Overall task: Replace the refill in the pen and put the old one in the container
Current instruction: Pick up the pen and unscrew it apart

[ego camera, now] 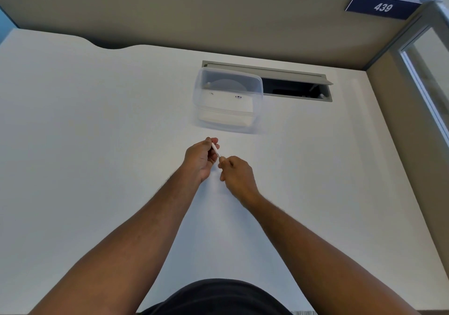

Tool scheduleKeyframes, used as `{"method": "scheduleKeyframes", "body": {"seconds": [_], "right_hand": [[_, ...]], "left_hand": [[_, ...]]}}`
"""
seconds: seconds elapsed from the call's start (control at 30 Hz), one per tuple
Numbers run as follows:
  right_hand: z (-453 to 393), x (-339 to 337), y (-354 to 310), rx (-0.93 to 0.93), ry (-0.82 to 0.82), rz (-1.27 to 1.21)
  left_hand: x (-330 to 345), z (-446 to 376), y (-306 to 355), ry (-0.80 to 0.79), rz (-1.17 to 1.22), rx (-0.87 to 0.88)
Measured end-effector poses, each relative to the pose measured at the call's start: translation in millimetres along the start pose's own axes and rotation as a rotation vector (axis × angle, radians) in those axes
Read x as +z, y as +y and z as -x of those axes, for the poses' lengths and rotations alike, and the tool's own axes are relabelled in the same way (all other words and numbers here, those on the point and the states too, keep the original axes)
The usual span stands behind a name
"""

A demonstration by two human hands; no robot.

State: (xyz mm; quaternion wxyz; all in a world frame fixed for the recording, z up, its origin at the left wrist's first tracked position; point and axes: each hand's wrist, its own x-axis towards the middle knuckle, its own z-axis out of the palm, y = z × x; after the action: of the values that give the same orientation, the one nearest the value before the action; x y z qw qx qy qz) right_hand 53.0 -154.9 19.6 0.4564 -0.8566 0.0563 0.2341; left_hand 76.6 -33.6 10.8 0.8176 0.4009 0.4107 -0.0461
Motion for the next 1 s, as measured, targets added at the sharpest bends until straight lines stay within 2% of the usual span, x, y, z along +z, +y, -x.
{"method": "scheduleKeyframes", "body": {"seconds": [0.07, 0.13, 0.3, 0.47, 0.57, 0.63, 0.83, 0.93, 1.0], "right_hand": [[-1, -7, -5, 0.161, -0.165, -0.329], [-2, -11, -5, 0.214, -0.229, -0.420], [-1, -1, -2, 0.114, -0.056, -0.295], [1, 5, 10, 0.012, 0.119, 0.056], [7, 6, 19, 0.048, 0.126, 0.026], [9, 5, 21, 0.046, 0.113, -0.013], [13, 1, 18, -0.048, 0.048, -0.064], [14, -3, 17, -0.064, -0.009, -0.135], [14, -7, 17, -0.045, -0.073, -0.235]], "left_hand": [[-3, -1, 1, -0.024, 0.002, 0.001], [-3, -3, 1, -0.011, -0.016, 0.018], [2, -6, -2, 0.104, -0.091, 0.054], [-2, -17, 10, 0.223, -0.047, 0.072], [-11, -25, 29, 0.250, -0.077, 0.096], [-17, -27, 33, 0.247, -0.199, 0.146], [-34, -26, 5, 0.254, -0.898, 0.483], [-42, -24, -6, 0.233, -1.095, 0.562], [-45, -23, -11, 0.227, -1.145, 0.596]]}}
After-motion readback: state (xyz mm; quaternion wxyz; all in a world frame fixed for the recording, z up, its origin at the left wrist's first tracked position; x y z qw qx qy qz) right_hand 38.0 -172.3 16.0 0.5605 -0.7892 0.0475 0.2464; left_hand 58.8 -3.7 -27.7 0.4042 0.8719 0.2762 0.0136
